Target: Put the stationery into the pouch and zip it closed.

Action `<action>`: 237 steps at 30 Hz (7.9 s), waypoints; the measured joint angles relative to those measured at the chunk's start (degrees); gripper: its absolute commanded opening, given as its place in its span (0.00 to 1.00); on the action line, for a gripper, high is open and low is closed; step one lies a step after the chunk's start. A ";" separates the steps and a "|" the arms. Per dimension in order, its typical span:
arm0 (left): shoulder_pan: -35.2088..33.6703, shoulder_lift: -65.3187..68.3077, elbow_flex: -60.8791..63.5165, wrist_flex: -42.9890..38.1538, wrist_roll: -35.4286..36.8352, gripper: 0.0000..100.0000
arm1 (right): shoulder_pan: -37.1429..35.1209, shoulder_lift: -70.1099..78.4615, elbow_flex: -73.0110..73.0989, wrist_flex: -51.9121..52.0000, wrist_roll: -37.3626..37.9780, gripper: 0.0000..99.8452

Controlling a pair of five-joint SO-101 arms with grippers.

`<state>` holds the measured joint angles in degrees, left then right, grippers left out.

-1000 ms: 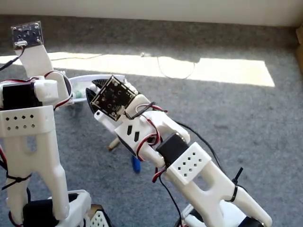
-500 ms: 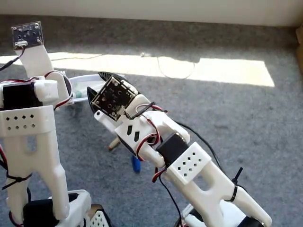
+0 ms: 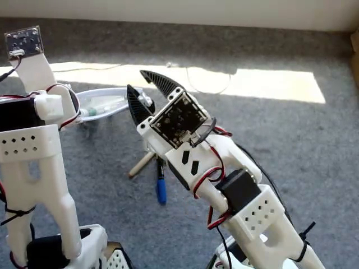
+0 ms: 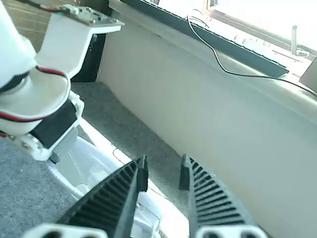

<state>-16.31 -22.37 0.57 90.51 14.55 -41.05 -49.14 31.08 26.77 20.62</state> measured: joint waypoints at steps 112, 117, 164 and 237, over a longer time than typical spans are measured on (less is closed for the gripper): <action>-5.63 -0.79 2.81 -3.78 0.09 0.01 | 11.60 71.56 -33.93 45.27 -72.18 0.19; -5.63 -0.79 2.81 -3.78 0.09 0.01 | 11.69 71.65 -33.93 47.38 -72.18 0.19; -5.63 -0.79 2.90 -3.87 0.09 0.01 | 16.00 78.95 -36.57 51.60 -72.26 0.06; 2.46 -0.18 2.02 -3.87 0.00 0.01 | 4.57 34.20 -36.31 52.04 -35.78 0.05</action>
<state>-13.85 -22.55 2.59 86.64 14.55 -36.48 -14.95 -5.23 78.81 -15.16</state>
